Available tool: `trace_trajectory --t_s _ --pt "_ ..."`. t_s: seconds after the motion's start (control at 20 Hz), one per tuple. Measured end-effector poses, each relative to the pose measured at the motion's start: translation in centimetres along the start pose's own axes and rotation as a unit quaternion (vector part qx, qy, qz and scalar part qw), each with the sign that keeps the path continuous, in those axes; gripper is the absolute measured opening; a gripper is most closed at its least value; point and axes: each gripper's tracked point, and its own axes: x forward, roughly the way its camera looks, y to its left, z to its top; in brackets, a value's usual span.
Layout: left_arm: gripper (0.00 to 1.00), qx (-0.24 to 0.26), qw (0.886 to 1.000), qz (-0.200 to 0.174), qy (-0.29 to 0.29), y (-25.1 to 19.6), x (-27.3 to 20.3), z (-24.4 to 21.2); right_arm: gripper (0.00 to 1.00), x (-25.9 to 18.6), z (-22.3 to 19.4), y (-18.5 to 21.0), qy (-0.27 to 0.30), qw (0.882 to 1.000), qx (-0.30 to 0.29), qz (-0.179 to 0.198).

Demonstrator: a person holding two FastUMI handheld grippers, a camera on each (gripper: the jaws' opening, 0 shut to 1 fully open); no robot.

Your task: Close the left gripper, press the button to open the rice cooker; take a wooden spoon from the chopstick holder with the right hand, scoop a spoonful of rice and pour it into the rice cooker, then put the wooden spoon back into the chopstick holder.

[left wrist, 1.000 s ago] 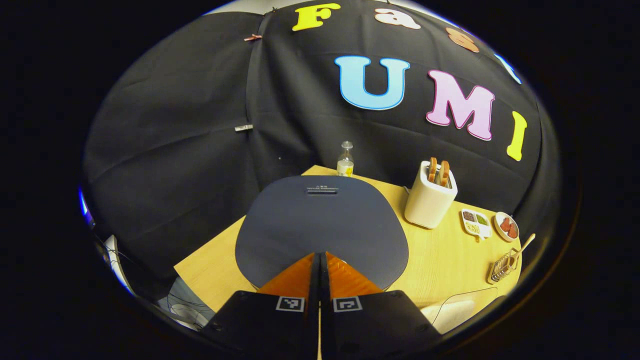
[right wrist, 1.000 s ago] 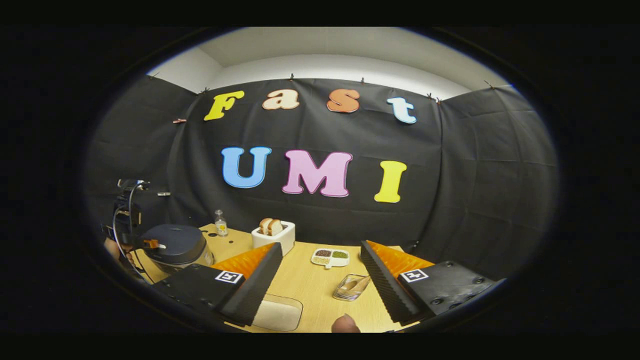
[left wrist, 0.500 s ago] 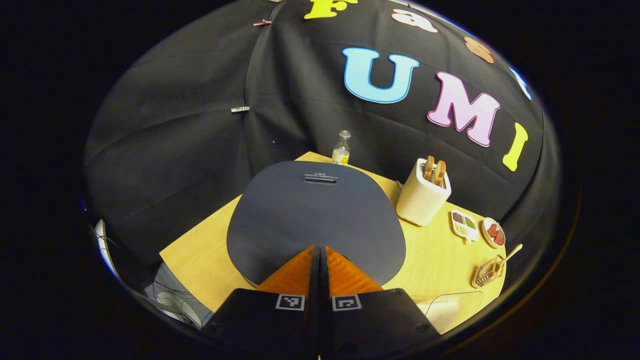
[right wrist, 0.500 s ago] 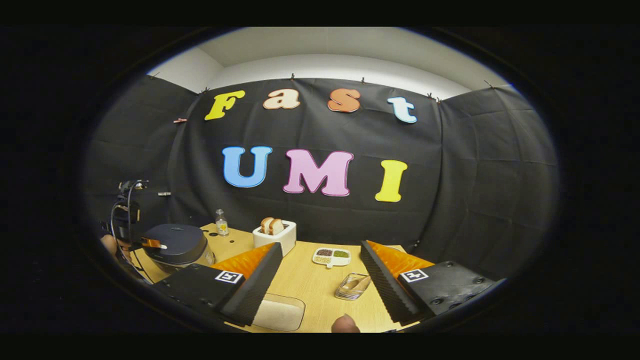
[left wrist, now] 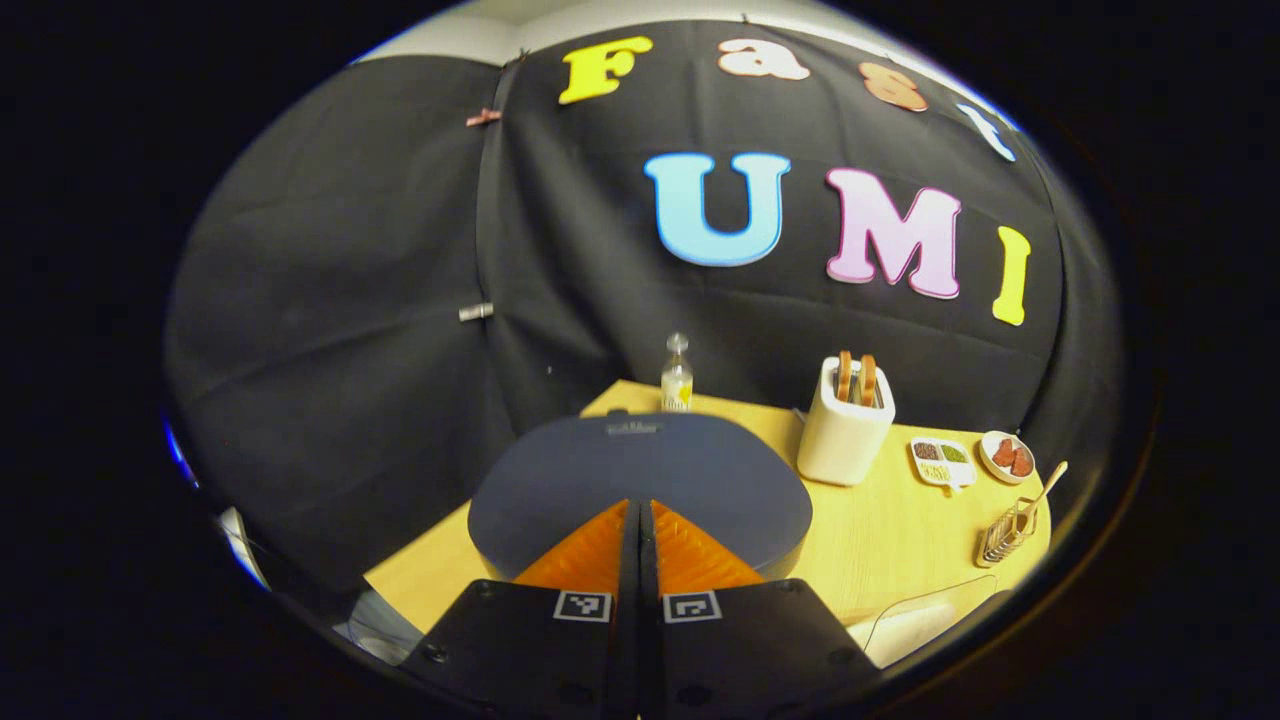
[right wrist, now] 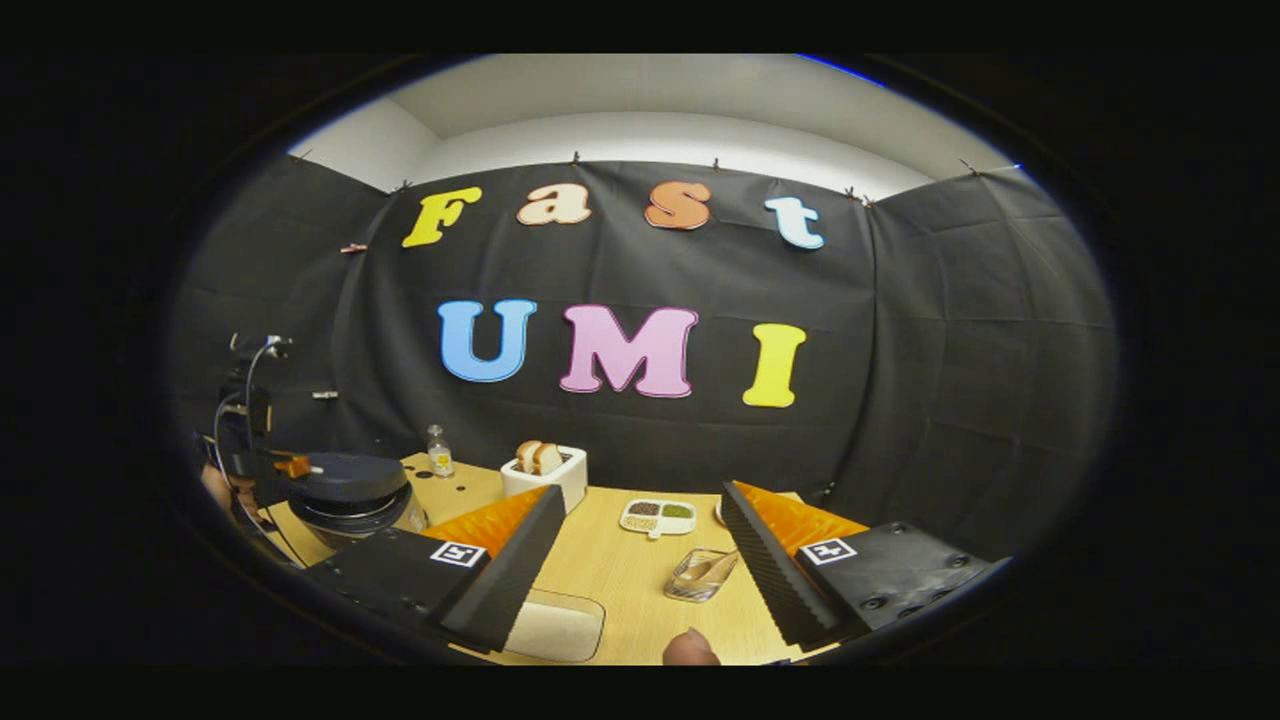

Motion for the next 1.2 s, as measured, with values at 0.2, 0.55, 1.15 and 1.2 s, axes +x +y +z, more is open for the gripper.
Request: trace_trajectory --t_s 0.2,0.55,1.15,1.2 --pt "0.05 -0.016 1.0 -0.011 -0.023 0.5 0.2 3.5 0.98 0.3 -0.3 -0.7 0.003 1.0 0.0 -0.005" --pt "0.05 0.012 0.996 -0.019 -0.089 -0.2 -2.0 8.4 0.98 0.5 -1.4 -2.5 0.014 1.0 0.006 -0.021" --pt "0.05 -0.02 0.996 -0.024 -0.082 -0.7 -6.8 6.8 0.98 3.0 -3.1 -6.6 0.033 0.998 0.034 -0.05" --pt "0.05 -0.024 0.996 -0.026 -0.083 -1.1 -7.5 6.6 0.98 3.6 -3.6 -6.7 0.037 0.998 0.034 -0.047"
